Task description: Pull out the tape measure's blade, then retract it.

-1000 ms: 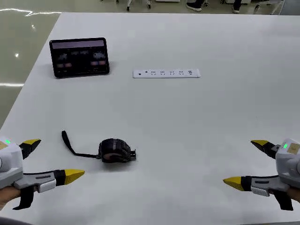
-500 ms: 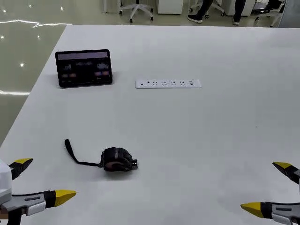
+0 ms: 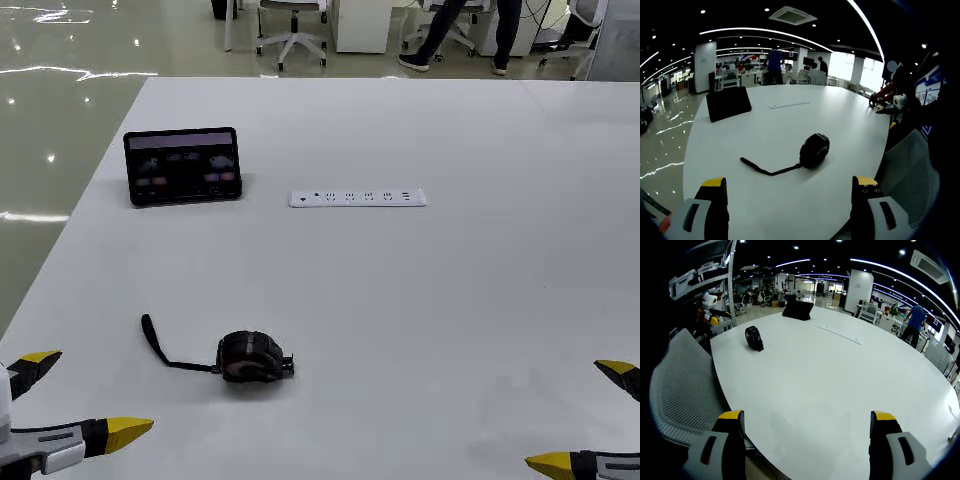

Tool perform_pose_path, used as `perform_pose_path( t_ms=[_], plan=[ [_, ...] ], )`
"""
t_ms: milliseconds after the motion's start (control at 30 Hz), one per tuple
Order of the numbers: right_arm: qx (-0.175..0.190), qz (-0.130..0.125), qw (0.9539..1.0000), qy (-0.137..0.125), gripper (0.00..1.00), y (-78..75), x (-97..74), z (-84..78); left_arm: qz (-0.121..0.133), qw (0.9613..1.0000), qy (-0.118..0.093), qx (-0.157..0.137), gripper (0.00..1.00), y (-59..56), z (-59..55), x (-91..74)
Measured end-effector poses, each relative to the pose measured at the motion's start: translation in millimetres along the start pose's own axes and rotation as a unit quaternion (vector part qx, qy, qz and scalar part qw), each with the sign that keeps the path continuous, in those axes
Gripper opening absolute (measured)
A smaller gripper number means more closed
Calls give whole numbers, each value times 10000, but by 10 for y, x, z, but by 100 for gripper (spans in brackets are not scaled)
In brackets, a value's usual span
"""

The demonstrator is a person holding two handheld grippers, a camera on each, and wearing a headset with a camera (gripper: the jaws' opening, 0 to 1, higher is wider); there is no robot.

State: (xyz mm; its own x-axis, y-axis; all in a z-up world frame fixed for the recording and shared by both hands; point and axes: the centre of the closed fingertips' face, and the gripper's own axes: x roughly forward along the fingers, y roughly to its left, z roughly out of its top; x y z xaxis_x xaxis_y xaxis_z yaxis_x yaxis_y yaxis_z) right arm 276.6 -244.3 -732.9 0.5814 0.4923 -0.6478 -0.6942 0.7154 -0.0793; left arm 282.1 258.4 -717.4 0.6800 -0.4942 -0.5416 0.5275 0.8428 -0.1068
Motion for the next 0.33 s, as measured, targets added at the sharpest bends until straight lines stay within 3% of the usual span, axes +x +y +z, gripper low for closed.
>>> perform_pose_path(
  t_ms=[333],
  plan=[
    [-104,79,9999,-90,100,26,77,130,40,10000,29,10,100,16,-17,-35]
  ],
)
